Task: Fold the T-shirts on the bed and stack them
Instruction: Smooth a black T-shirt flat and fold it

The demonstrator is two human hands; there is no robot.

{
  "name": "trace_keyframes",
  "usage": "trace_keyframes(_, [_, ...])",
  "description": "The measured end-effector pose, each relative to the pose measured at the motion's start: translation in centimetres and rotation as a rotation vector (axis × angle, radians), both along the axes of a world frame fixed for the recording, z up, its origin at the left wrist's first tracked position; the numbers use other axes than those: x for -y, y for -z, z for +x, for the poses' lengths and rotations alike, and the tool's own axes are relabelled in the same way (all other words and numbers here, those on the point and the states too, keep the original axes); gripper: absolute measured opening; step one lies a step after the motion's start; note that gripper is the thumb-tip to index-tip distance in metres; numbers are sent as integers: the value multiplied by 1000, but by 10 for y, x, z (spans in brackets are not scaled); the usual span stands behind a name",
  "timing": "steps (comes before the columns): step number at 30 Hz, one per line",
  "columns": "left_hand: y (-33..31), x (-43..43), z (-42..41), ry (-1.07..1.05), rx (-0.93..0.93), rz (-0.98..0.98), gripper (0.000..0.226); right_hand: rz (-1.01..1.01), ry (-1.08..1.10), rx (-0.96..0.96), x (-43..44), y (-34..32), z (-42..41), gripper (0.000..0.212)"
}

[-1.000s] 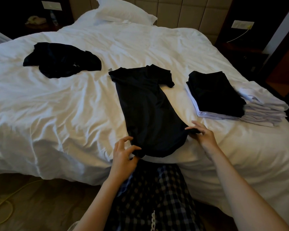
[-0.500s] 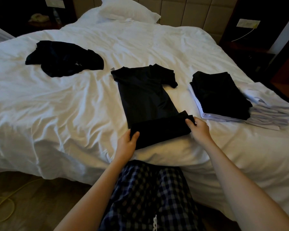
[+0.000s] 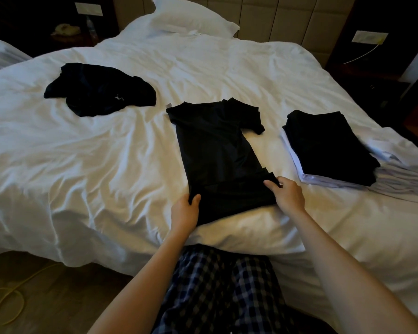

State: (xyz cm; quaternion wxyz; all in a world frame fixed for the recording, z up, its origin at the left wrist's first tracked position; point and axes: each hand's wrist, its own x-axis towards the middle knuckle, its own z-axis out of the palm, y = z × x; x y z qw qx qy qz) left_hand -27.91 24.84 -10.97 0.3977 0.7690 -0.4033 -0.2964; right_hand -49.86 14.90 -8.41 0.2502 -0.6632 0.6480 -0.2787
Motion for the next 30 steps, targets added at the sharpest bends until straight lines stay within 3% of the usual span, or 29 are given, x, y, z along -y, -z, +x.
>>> trace_keyframes(6, [-4, -1, -1, -46, 104, -36, 18, 11, -20, -59, 7, 2, 3, 41])
trace_keyframes(9, [-15, 2, -3, 11, 280, -43, 52, 7, 15, -117, 13, 5, 4, 32])
trace_keyframes(11, [-23, 8, -4, 59, 461, -11, 67, 14, 26, -96, 19, 3, 6, 40])
trace_keyframes(13, [-33, 17, -7, 107, 515, -19, 69, 18, 20, 1, 28, -2, 11, 44])
trace_keyframes(19, [-55, 69, 1, 292, 405, 3, 60, 158, 28, 277, 56, -19, 35, 42])
trace_keyframes(30, [-49, 170, 40, 450, 631, 39, 55, 445, 85, 506, 142, -19, 80, 61])
